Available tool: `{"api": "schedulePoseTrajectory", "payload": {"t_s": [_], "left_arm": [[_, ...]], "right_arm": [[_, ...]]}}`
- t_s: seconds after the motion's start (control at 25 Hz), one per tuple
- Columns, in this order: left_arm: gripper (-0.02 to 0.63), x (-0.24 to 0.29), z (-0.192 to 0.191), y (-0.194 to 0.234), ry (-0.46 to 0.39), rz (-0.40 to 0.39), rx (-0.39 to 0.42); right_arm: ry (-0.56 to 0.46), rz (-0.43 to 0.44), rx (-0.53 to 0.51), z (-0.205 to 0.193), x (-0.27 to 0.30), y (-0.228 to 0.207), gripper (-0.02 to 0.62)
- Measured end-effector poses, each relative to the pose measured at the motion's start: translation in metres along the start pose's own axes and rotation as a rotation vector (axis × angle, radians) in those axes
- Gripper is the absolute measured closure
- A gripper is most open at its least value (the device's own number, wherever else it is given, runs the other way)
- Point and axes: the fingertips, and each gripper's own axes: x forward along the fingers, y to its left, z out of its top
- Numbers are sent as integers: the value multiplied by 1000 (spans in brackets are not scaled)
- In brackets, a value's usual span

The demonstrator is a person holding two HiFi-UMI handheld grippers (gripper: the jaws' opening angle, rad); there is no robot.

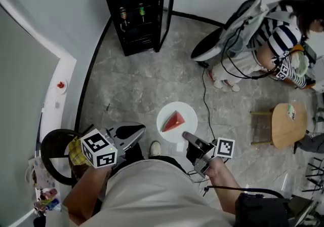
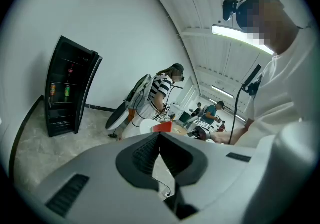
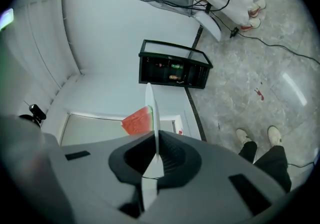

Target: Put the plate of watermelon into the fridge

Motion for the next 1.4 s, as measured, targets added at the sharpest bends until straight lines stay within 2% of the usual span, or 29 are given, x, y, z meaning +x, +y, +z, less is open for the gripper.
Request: {"api": "schedulePoseTrajectory", "payload": {"t_s": [0.24,0.4,0.68,0.96,1.16,1.4], "left_arm": [[594,6,12,8,-1,-5,17],[594,5,19,19,2,-47,16],[594,24,70,98,15,-103,23],[595,-35,95,132,57,-207,104],[595,-36,130,196,90,-225,117],[594,-4,188,282,54,-188,55]], "right_arm": [[20,-2,7,20,23,-1,574],[27,-4,-6,33,52,1,574],[-5,-18,-28,112,132,16,574],[-83,-11,-88,115,213,53,574],[-80,-2,-80,176,292,54,574],[-30,-29,-45,279,392,43,574]]}}
